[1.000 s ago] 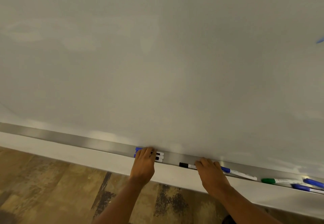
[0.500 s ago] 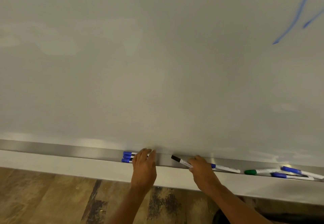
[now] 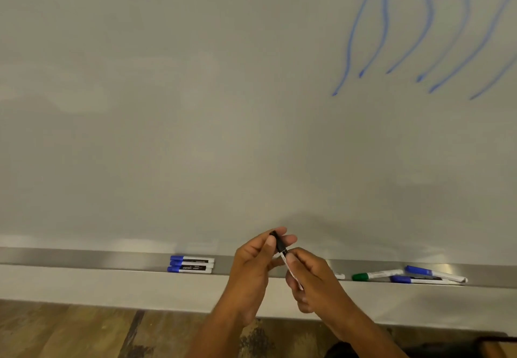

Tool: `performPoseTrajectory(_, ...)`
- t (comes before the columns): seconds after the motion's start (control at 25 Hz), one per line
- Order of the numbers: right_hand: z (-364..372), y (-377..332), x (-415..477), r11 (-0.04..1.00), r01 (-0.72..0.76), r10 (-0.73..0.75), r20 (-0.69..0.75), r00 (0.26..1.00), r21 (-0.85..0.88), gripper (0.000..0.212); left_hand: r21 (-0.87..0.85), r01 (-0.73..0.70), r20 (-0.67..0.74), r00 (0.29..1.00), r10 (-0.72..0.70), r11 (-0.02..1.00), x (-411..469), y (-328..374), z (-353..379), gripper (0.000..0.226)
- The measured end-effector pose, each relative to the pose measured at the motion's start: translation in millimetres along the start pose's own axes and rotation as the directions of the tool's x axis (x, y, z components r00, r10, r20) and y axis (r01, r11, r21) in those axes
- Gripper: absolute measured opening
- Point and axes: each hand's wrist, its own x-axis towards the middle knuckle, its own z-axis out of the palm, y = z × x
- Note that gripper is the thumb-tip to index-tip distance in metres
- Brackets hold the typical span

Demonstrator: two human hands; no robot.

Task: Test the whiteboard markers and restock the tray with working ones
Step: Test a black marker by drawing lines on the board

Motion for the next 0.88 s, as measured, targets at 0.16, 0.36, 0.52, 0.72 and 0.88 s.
performPoseTrajectory(0.16, -50, -35, -62, 0.947, 0.014, -0.069, 0.161, 0.985, 0.322, 0.041, -0.241, -0.015, 0.172, 0.983, 0.057, 0.970, -29, 41, 67, 0.048)
performPoseTrajectory(0.36, -68, -49, -93, 0.860, -0.082, -0.083, 0.297, 0.951, 0.503, 0.054, -0.282, -0.033, 0.245, 0.964, 0.105, 0.959, -38, 57, 91, 0.041)
performPoseTrajectory(0.52, -77, -55, -110, 0.858, -0.031, -0.115, 0.252, 0.961, 0.513, 0.053, -0.268, -0.091, 0.179, 0.974, 0.142, 0.959, -54, 72, 115, 0.031)
performPoseTrajectory(0.72, -79, -63, -129, 0.958, 0.169, -0.194, 0.093, 0.977, 0.231, 0.037, -0.243, -0.179, 0.006, 0.982, 0.186, 0.953, -70, 94, 137, 0.029)
performPoseTrajectory(0.88, -74, -44, -148, 0.960, 0.275, -0.281, -0.143, 0.949, -0.061, 0.028, -0.366, -0.401, -0.230, 0.913, 0.337, 0.840, -64, 159, 99, 0.027)
